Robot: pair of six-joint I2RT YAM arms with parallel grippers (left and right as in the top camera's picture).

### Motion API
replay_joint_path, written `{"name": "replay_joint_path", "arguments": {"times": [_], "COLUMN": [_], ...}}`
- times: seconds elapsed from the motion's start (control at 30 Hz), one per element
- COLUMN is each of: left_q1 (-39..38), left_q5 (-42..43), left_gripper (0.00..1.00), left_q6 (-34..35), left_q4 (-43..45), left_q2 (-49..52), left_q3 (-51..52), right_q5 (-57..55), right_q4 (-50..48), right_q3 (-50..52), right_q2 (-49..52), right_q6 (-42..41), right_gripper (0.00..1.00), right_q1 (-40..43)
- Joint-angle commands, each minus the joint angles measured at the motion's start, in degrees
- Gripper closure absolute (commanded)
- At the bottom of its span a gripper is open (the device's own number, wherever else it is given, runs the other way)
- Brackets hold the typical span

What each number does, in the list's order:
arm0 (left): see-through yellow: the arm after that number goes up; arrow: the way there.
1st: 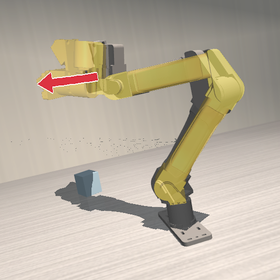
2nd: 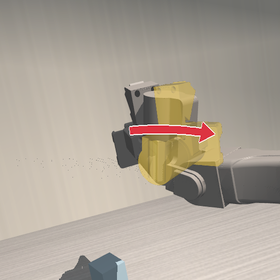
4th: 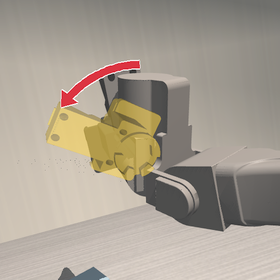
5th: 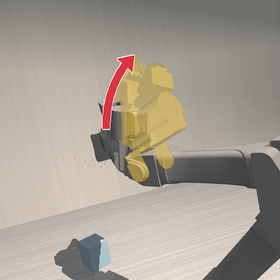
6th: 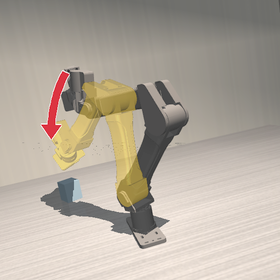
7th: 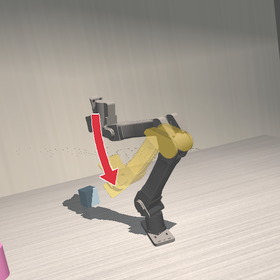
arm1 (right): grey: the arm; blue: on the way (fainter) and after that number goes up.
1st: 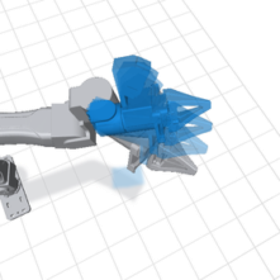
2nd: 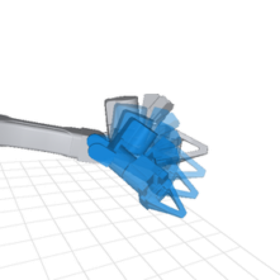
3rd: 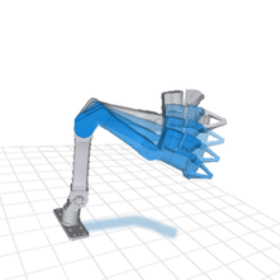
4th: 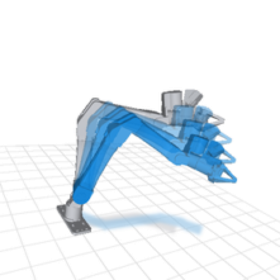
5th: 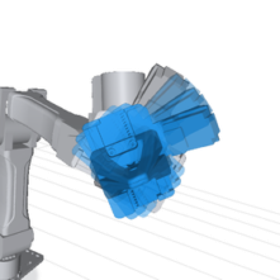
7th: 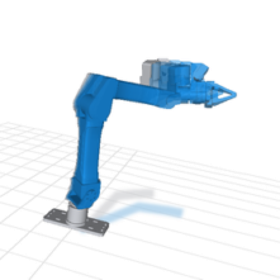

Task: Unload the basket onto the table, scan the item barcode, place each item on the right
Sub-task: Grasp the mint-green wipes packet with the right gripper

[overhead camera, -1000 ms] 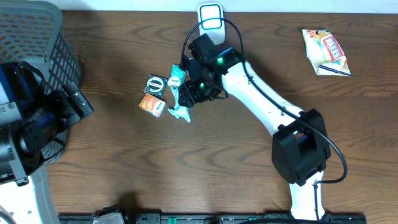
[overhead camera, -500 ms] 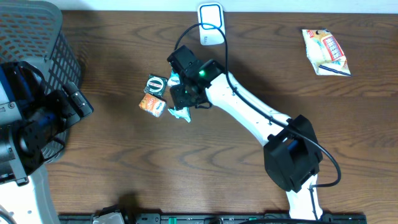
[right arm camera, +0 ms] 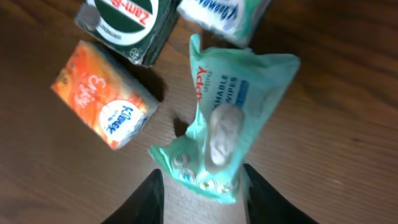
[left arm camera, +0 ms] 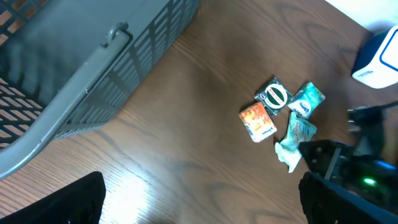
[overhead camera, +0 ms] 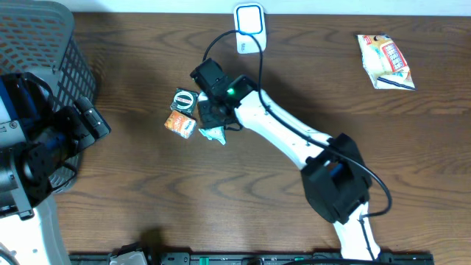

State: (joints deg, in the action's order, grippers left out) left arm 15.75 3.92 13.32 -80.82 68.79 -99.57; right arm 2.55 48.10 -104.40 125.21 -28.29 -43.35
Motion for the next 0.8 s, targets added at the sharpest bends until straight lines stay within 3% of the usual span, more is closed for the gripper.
{"name": "replay_joint_path", "arguments": {"times": [0.0, 0.3, 0.57, 0.77], "left_q1": [0.31, 0.31, 0.31, 0.31], "left_q5": [-0.55, -0.55, -0.55, -0.55], "left_gripper": [0.02, 0.02, 0.02, 0.02], "left_q6": [0.09, 0.09, 0.09, 0.09], "left_q4": [-0.13, -0.13, -0.13, -0.13], "left_q2": [0.02, 0.02, 0.02, 0.02], "left_q3": [0.52, 0.52, 0.52, 0.52], "right_q5": [-0.96, -9.18, -17.66, -18.99], "right_q4": [-0.5, 5.03, 14.12, 15.39], "right_q3": [0.31, 0.26, 0.24, 0.24], "right_q2": [3.93, 6.62, 3.48, 0.66], "right_q6": [-1.03, -1.25, -1.9, -1.2], "right_gripper": [0.68, 0.84, 0.83, 0.73], "right_q1": [-1.46, -0.68, 1.09, 1.25]}}
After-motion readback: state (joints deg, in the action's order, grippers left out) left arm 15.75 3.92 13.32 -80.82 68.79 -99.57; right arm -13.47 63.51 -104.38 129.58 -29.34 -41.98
